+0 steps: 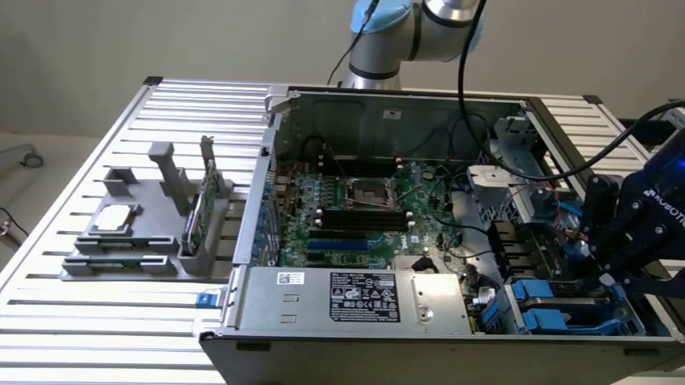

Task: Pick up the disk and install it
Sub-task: 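Insert the first disk wire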

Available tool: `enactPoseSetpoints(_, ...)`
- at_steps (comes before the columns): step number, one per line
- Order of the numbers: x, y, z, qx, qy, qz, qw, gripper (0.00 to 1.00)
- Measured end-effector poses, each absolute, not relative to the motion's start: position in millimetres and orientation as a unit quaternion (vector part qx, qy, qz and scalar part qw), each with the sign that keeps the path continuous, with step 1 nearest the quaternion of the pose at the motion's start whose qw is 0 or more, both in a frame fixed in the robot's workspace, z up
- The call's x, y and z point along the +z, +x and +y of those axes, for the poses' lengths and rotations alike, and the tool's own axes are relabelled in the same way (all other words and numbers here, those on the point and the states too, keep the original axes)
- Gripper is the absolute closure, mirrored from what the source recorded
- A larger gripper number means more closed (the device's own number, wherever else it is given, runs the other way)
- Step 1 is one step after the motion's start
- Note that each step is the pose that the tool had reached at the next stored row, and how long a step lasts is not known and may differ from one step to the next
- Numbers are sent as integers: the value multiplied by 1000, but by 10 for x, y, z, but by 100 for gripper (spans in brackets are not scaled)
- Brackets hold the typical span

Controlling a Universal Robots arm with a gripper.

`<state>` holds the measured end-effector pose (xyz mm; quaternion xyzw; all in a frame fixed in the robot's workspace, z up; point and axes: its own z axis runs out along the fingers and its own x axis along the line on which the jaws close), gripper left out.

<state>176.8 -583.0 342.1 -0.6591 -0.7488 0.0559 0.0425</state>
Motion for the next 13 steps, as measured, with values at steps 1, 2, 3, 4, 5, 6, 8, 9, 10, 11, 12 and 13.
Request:
enactPoseSetpoints(1, 3419, 1768, -5829, 56, -659, -749, 43, 83)
enactPoseSetpoints(2, 3419, 1769, -5828, 56, -659, -749, 43, 83)
enactPoseSetpoints(3, 3417, 1770, -5828, 56, -659, -749, 42, 83)
enactPoseSetpoints(4, 3413, 1770, -5827, 56, -659, -749, 42, 83)
enactPoseSetpoints(5, 3409, 1770, -5826, 57, -659, -748, 42, 83)
enactPoseSetpoints(6, 3407, 1770, -5825, 57, -660, -748, 42, 83)
enactPoseSetpoints(8, 3400, 1771, -5825, 57, -660, -748, 42, 83)
enactPoseSetpoints(9, 3397, 1771, -5825, 57, -660, -748, 42, 83)
enactPoseSetpoints(10, 3395, 1772, -5824, 57, -660, -748, 42, 83)
enactPoseSetpoints(11, 3392, 1773, -5824, 57, -660, -748, 42, 83)
enactPoseSetpoints(12, 3390, 1775, -5824, 57, -660, -748, 42, 83)
enactPoseSetpoints(13, 3388, 1776, -5824, 57, -660, -748, 42, 83)
